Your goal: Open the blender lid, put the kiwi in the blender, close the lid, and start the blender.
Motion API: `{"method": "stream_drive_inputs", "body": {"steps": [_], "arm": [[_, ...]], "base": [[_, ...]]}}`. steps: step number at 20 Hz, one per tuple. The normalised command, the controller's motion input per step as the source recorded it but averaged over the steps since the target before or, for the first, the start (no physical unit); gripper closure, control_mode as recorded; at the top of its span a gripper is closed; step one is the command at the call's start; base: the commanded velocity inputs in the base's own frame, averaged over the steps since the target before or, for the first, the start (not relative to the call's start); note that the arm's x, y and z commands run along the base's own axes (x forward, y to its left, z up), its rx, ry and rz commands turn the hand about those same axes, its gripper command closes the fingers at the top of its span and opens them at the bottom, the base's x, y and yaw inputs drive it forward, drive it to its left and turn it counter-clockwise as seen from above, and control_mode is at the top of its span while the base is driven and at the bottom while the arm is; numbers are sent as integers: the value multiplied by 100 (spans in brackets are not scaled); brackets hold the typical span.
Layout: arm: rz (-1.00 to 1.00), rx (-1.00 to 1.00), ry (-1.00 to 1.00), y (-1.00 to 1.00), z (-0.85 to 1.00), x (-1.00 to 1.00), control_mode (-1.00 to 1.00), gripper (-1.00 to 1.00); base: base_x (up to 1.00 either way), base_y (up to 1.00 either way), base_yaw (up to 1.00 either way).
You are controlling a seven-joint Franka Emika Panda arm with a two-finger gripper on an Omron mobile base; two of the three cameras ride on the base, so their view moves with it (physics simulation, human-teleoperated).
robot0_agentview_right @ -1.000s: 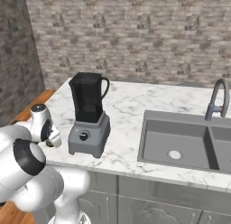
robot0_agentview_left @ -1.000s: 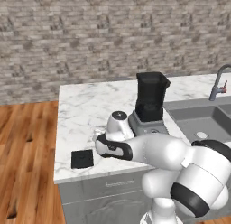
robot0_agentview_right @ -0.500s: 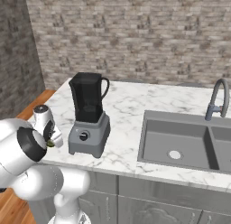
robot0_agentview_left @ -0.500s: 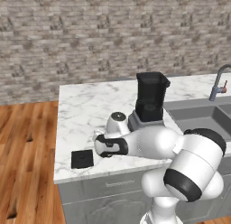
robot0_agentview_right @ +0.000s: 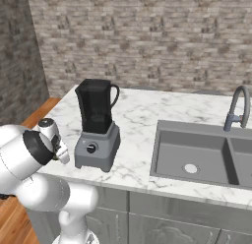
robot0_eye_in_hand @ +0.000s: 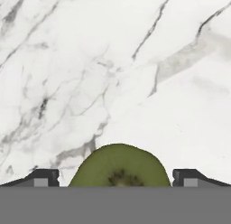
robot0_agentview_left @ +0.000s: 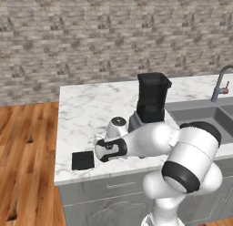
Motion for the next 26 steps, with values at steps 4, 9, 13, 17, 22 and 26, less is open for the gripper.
{"method": "stream_drive_inputs", "body": {"steps": [4,9,13,17,22,26], "arm": [[0,0,0,0,-20,0,-100,100],[-1,0,-3,0,6,-6,-100,100],[-4,0,-5,-9,50,-33,-100,100],[-5,0,-2,-29,78,-39,-100,100],[-6,0,-15,-11,97,-21,-100,100],[-6,0,-16,-4,100,-9,-100,100]], "base": [[0,0,0],[0,0,0],[0,0,0],[0,0,0],[0,0,0],[0,0,0]]}}
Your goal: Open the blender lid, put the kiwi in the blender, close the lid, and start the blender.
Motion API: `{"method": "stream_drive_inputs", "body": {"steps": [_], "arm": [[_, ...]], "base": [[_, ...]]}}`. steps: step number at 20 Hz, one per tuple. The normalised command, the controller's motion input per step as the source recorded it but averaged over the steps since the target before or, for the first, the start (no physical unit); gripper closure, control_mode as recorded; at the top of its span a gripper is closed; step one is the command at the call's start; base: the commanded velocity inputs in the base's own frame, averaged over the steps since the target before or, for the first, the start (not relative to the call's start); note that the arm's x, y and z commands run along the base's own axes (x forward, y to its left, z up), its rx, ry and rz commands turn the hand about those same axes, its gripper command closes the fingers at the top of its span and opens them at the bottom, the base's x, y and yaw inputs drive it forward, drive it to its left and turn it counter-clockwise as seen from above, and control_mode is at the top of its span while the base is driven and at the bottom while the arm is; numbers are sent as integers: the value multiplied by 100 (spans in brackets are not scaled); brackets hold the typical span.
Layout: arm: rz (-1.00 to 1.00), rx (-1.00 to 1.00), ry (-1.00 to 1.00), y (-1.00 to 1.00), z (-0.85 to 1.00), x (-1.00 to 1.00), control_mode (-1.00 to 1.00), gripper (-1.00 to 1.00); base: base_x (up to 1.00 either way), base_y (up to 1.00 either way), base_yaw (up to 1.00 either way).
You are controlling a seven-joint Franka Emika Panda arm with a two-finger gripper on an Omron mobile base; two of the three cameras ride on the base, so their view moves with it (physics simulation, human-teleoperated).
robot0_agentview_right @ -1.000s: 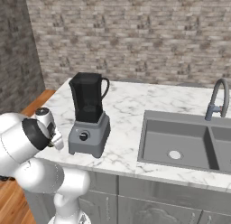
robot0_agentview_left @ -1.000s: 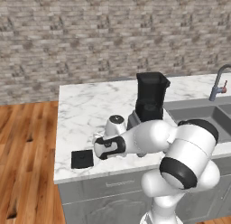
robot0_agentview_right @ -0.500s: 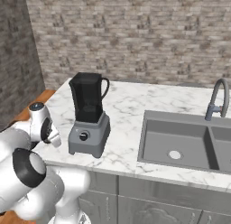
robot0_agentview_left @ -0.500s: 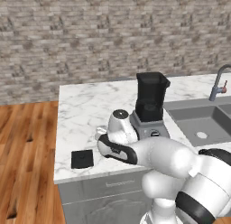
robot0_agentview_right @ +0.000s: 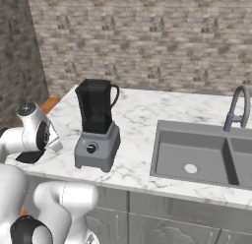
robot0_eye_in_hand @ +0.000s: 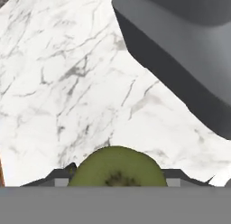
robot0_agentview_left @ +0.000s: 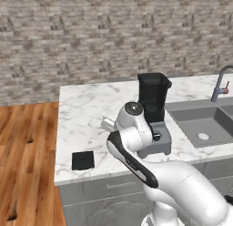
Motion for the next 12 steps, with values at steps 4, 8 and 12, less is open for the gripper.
{"method": "stream_drive_inputs", "body": {"steps": [4,8,12], "arm": [[-7,0,-17,-13,100,-6,-100,100],[-7,0,-15,-20,96,0,-100,100],[-7,0,-14,-30,95,0,-100,100]], "base": [[0,0,0],[0,0,0],[0,0,0]]}}
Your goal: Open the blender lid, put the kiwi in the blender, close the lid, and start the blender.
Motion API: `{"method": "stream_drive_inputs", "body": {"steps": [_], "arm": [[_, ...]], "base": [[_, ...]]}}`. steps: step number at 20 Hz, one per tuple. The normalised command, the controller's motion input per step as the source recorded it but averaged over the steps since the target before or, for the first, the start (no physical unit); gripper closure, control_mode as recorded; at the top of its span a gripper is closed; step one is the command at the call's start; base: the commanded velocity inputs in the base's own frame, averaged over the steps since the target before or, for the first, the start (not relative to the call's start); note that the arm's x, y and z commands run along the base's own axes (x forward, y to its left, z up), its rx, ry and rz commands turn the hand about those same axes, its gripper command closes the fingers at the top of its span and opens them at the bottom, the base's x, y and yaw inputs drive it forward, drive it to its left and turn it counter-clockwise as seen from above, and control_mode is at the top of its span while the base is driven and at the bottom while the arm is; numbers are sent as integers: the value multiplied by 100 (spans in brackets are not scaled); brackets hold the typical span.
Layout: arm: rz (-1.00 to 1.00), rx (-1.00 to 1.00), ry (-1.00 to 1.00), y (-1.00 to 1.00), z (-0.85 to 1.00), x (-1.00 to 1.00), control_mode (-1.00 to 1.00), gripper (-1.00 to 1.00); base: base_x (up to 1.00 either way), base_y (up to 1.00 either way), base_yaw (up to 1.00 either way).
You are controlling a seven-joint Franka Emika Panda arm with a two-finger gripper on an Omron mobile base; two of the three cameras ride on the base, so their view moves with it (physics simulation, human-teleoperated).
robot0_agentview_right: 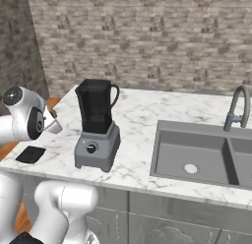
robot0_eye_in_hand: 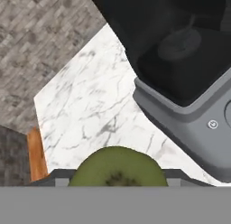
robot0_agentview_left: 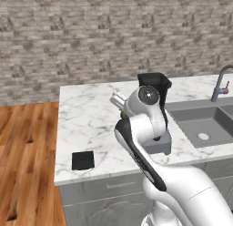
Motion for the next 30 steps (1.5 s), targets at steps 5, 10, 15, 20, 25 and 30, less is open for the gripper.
{"method": "stream_drive_inputs", "body": {"steps": [5,10,15,20,25,30], "arm": [[-9,0,-15,-35,100,0,-100,100],[-9,0,-9,-47,77,0,-100,100],[-6,0,-3,-52,60,0,-100,100],[-2,0,0,-41,49,5,-100,100],[1,0,13,-22,3,44,-100,100],[8,0,21,-25,-8,62,-100,100]], "base": [[0,0,0],[0,0,0],[0,0,0],[0,0,0],[0,0,0],[0,0,0]]}}
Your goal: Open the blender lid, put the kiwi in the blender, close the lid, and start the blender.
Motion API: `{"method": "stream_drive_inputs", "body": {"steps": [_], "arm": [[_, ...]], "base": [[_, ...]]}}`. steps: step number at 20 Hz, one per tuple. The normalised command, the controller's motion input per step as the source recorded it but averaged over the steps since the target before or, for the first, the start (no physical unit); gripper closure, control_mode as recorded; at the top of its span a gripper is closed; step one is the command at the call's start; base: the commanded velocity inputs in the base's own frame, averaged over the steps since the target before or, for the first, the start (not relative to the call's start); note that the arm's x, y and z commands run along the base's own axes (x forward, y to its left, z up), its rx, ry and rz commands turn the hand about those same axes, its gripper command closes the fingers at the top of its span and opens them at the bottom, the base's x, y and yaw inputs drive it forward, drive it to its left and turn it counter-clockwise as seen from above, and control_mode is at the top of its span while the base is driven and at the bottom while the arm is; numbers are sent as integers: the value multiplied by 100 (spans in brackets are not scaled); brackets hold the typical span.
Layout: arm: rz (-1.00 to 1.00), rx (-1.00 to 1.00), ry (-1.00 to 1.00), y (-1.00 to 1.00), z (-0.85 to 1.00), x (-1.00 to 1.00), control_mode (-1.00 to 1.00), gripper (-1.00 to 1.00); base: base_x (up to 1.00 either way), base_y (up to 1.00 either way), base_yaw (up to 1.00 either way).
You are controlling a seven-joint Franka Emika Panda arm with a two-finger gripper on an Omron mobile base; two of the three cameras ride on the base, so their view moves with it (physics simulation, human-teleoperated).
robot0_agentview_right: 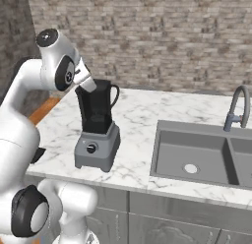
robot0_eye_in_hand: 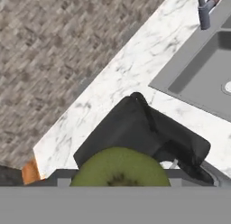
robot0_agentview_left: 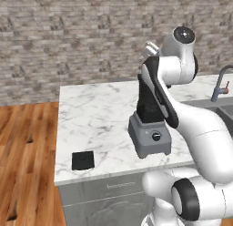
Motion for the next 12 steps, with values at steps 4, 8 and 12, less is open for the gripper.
{"method": "stream_drive_inputs", "body": {"steps": [4,8,12], "arm": [[12,0,25,-13,-38,64,-100,100],[16,-3,23,0,-65,57,-100,100],[17,-4,21,0,-50,62,-100,100]], "base": [[0,0,0],[0,0,0],[0,0,0]]}}
